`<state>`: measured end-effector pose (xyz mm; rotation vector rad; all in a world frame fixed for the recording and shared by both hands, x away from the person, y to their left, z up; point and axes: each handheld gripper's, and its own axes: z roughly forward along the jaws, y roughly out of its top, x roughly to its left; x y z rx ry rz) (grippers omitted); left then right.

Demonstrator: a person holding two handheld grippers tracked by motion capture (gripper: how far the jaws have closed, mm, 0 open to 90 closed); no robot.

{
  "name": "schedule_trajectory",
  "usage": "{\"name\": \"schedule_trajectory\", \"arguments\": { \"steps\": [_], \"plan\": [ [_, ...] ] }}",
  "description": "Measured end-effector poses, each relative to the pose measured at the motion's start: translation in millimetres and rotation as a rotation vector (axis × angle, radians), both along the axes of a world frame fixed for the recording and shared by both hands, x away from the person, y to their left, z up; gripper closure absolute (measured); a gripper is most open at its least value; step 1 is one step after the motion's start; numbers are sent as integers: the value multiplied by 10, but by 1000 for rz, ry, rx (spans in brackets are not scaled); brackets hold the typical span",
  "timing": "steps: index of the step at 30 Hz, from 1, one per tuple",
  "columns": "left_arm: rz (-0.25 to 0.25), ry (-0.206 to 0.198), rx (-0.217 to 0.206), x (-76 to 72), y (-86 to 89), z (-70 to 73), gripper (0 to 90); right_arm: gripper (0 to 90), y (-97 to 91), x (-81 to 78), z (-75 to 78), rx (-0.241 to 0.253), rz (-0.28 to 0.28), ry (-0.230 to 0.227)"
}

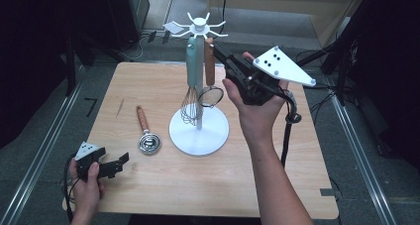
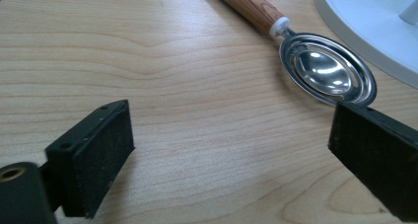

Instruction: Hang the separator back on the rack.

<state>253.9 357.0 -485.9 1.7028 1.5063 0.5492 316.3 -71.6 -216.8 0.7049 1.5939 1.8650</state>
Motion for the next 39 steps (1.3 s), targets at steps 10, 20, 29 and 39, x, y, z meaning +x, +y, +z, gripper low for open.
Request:
{"name": "schedule_trajectory", "arguments": {
  "steps": [10,20,29,39],
  "plan": [
    [-9,1,-10,1,5,-1,61,900,28,59,-60,-17,-46,19],
    [-26,4,-10,-2,-1,-1,62,900,-43,384,-114,40,-98,120],
    [-42,0,3,-3,-18,0,63,900,-92,320,2,45,-73,63],
    [-43,8,40,2,-55,9,102,900,-19,162,28,2,-46,37]
  ]
}}
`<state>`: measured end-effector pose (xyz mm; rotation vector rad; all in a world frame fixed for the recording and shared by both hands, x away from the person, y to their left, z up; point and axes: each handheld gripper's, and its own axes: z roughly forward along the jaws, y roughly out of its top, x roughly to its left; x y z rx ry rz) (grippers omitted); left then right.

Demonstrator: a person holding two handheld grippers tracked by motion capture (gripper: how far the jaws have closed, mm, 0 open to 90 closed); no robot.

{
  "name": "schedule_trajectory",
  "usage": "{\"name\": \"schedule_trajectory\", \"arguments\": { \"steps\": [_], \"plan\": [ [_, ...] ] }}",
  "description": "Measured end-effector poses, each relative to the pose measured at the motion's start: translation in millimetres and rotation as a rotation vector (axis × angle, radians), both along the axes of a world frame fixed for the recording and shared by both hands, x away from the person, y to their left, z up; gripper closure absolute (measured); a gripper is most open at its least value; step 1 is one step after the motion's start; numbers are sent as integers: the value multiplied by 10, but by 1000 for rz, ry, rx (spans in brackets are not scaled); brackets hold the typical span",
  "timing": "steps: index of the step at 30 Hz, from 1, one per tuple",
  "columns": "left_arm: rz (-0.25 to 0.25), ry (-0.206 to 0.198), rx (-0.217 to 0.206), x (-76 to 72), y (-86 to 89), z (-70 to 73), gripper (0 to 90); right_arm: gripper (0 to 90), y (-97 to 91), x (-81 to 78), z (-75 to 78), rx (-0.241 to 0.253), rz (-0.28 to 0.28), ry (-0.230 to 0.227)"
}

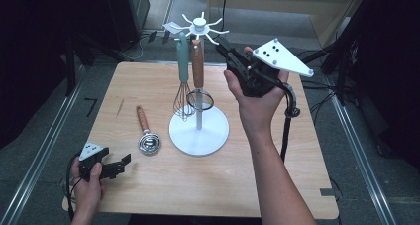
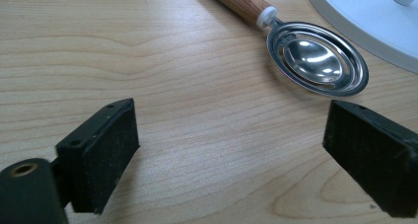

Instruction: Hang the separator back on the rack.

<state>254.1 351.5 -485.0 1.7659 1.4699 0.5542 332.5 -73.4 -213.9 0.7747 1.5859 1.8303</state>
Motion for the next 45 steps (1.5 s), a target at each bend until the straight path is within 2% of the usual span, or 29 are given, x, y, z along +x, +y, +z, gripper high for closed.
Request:
{"name": "schedule_trajectory", "arguments": {
  "steps": [1,8,9,11,13,17,20,26,27,28,30,32,34,35,36,37,38,40,41,42,44,45],
  "plan": [
    [7,4,4,2,-1,1,144,900,1,-21,4,-2,2,-4],
    [9,10,17,12,-29,5,143,900,2,-62,-4,-5,7,2],
    [1,10,10,15,-60,3,143,900,4,-62,-6,-8,8,0],
    [-13,6,30,16,-118,0,143,900,6,-79,-9,-12,14,-5],
    [-18,9,30,16,-139,3,143,900,1,-88,-12,-8,17,-5],
    [-23,8,2,24,-204,19,143,880,-52,-137,-71,-22,2,-5],
    [-29,4,-34,36,-222,26,142,862,-112,-154,-159,-29,-13,8],
    [-29,7,-39,85,-288,34,150,816,-257,-165,-443,-57,-42,64],
    [-29,7,-39,85,-288,34,160,816,-257,-165,-443,-57,-42,64],
    [-24,5,-34,97,-306,31,183,797,-315,-175,-570,-63,-47,91],
    [-20,13,-12,114,-336,32,196,789,-336,-182,-613,-65,-48,99],
    [-24,11,4,139,-357,29,227,763,-431,-212,-805,-66,-55,134],
    [-24,16,3,150,-359,30,259,756,-454,-220,-851,-64,-57,142],
    [-23,16,1,158,-352,30,259,746,-496,-234,-927,-68,-61,156],
    [-22,16,-6,164,-346,31,315,732,-563,-258,-1052,-71,-73,179],
    [-19,15,-13,172,-341,32,315,732,-563,-258,-1052,-71,-73,179],
    [-15,23,-24,194,-322,41,363,717,-635,-276,-1177,-83,-90,192],
    [-10,18,-19,223,-314,58,414,708,-693,-301,-1288,-85,-97,215],
    [-10,18,-19,223,-314,58,434,708,-693,-301,-1288,-85,-97,215],
    [0,12,-22,255,-317,68,453,698,-761,-340,-1436,-120,-130,220],
    [3,12,-19,268,-317,68,468,692,-785,-349,-1489,-126,-137,225],
    [3,13,-24,292,-320,55,489,680,-847,-376,-1636,-136,-140,256]
  ]
}}
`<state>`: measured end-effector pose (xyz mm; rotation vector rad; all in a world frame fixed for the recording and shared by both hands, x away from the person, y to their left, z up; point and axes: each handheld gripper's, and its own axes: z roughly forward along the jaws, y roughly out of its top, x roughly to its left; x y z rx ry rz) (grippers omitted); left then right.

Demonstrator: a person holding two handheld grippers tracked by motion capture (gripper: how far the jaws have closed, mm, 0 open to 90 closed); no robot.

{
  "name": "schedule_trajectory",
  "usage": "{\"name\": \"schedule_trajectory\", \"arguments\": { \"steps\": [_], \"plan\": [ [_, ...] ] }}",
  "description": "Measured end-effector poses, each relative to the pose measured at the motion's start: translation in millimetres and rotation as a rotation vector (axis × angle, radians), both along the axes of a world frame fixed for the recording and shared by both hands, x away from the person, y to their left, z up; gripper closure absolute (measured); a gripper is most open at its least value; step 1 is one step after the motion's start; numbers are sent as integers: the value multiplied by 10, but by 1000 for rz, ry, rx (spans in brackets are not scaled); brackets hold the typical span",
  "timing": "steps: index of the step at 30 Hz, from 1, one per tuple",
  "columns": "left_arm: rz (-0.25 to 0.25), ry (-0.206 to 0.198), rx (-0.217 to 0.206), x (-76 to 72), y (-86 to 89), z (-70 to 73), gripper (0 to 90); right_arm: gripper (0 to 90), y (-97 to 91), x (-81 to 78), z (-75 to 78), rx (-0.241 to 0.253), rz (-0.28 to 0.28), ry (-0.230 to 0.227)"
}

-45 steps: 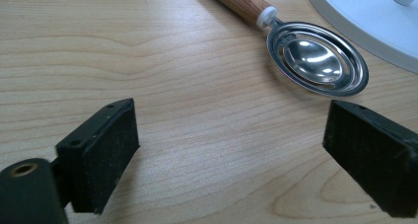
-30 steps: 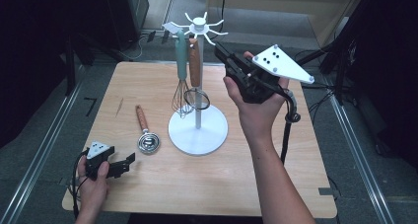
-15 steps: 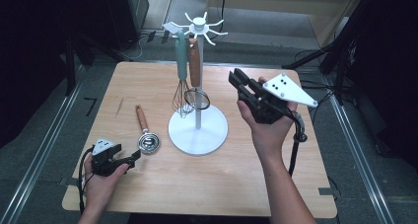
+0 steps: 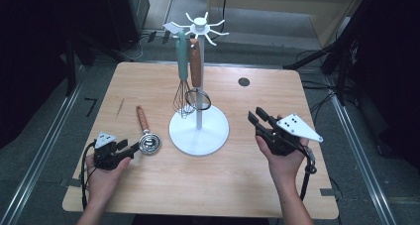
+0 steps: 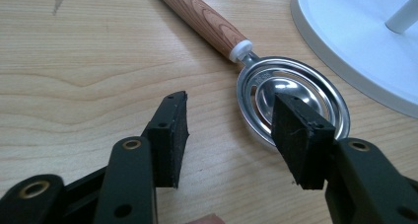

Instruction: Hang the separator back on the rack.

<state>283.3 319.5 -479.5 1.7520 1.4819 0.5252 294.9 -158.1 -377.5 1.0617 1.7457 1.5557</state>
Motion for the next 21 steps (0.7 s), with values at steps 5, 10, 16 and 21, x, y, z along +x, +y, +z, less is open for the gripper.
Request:
{"name": "schedule_trajectory", "arguments": {
  "steps": [5,10,16,21],
  "plan": [
    [-15,11,-10,43,-37,-39,535,675,-143,-72,-343,-21,-22,59],
    [-14,11,-2,85,-88,-58,566,666,-233,-154,-589,-33,-34,99],
    [-17,-10,41,77,-152,-61,592,652,-343,-250,-867,-15,-66,159],
    [-19,-5,37,90,-150,-78,638,631,-379,-349,-1022,-28,-57,174]
  ]
}}
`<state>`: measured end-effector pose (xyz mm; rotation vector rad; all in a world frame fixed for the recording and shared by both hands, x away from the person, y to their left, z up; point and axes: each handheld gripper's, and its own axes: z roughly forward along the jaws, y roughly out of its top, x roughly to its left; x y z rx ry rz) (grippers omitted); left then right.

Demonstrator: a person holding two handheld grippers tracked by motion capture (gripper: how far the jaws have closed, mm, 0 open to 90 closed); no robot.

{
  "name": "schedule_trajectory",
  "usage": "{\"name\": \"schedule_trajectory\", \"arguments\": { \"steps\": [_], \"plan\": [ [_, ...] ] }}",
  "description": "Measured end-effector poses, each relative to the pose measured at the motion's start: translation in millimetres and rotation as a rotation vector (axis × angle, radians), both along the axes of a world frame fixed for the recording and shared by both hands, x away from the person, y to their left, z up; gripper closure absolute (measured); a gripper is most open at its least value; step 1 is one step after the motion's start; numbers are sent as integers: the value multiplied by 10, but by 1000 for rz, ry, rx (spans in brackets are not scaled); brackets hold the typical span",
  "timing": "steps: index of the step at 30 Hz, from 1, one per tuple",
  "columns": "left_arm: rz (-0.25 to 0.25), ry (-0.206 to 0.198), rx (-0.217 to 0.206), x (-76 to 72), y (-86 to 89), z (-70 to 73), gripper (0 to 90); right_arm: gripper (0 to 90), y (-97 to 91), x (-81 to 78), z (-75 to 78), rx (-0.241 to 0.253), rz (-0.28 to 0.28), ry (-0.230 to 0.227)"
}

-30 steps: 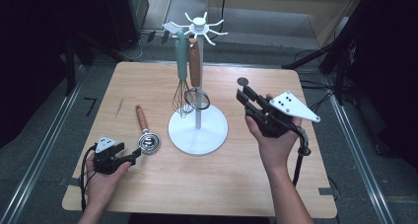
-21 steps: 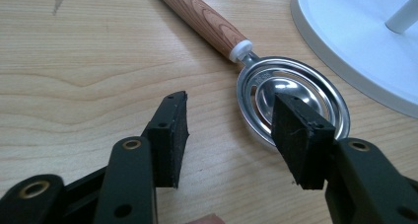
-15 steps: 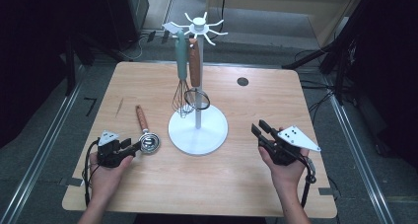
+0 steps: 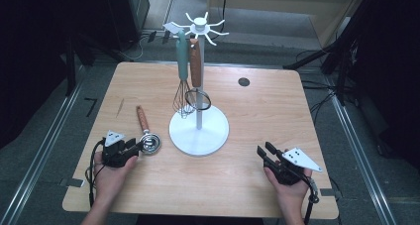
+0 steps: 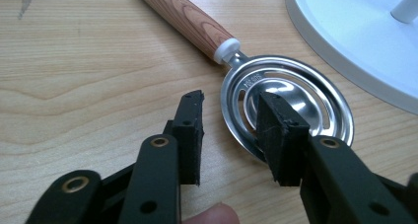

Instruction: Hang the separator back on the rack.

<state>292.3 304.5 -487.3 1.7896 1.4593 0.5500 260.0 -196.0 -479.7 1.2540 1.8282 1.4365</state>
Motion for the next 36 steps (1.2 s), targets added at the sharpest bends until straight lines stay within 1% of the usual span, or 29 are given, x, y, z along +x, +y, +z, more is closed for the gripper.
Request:
{"name": "schedule_trajectory", "arguments": {
  "steps": [1,2,3,4,5,6,7,9,10,11,14,17,19,22,23,24,25,26,27,28,29,30,34,36],
  "plan": [
    [-2,2,8,-1,-5,-2,638,631,0,0,0,0,0,0],
    [-19,-1,10,-17,-16,-2,652,641,-22,-7,-46,-19,1,2],
    [-28,-1,18,-24,-18,-2,659,644,-32,-10,-65,-24,3,-2],
    [-32,4,18,-30,-21,-2,671,644,-39,-15,-80,-16,3,2],
    [-32,4,18,-30,-21,-2,678,645,-42,-21,-96,-3,3,7],
    [-32,5,17,-35,-21,-3,678,645,-42,-21,-96,-3,3,7],
    [-33,9,15,-39,-23,-4,699,649,-37,-37,-130,-12,-2,7],
    [-38,17,28,-50,-34,-8,711,649,-31,-51,-141,-12,-2,13],
    [-38,17,28,-50,-34,-8,711,649,-31,-51,-141,-12,-2,13],
    [-38,26,34,-56,-36,-10,711,652,-30,-62,-143,-11,-5,13],
    [-36,26,37,-93,-41,-10,722,684,-57,-123,-160,-11,1,20],
    [-41,26,42,-126,-53,-11,728,685,-83,-148,-169,-10,-3,23],
    [-50,26,44,-186,-72,-11,729,684,-136,-188,-169,4,-5,30],
    [-59,27,45,-255,-89,-12,730,684,-165,-219,-164,2,-6,33],
    [-59,27,45,-255,-89,-12,731,684,-165,-219,-164,2,-6,33],
    [-64,26,43,-303,-101,-14,731,683,-171,-233,-168,3,3,37],
    [-64,26,43,-303,-101,-14,731,683,-171,-233,-168,3,3,37],
    [-63,30,34,-349,-113,-15,732,683,-167,-235,-174,4,13,42],
    [-63,30,34,-349,-113,-15,732,683,-167,-235,-174,4,13,42],
    [-64,38,25,-391,-126,-11,731,682,-157,-224,-178,5,20,44],
    [-64,38,25,-391,-126,-11,730,682,-149,-223,-179,6,22,46],
    [-70,45,23,-434,-154,-5,727,682,-140,-219,-179,7,23,46],
    [-89,45,38,-502,-193,-3,718,683,-113,-204,-180,8,34,48],
    [-94,49,36,-543,-213,-1,717,683,-112,-201,-179,8,34,50]
  ]
}}
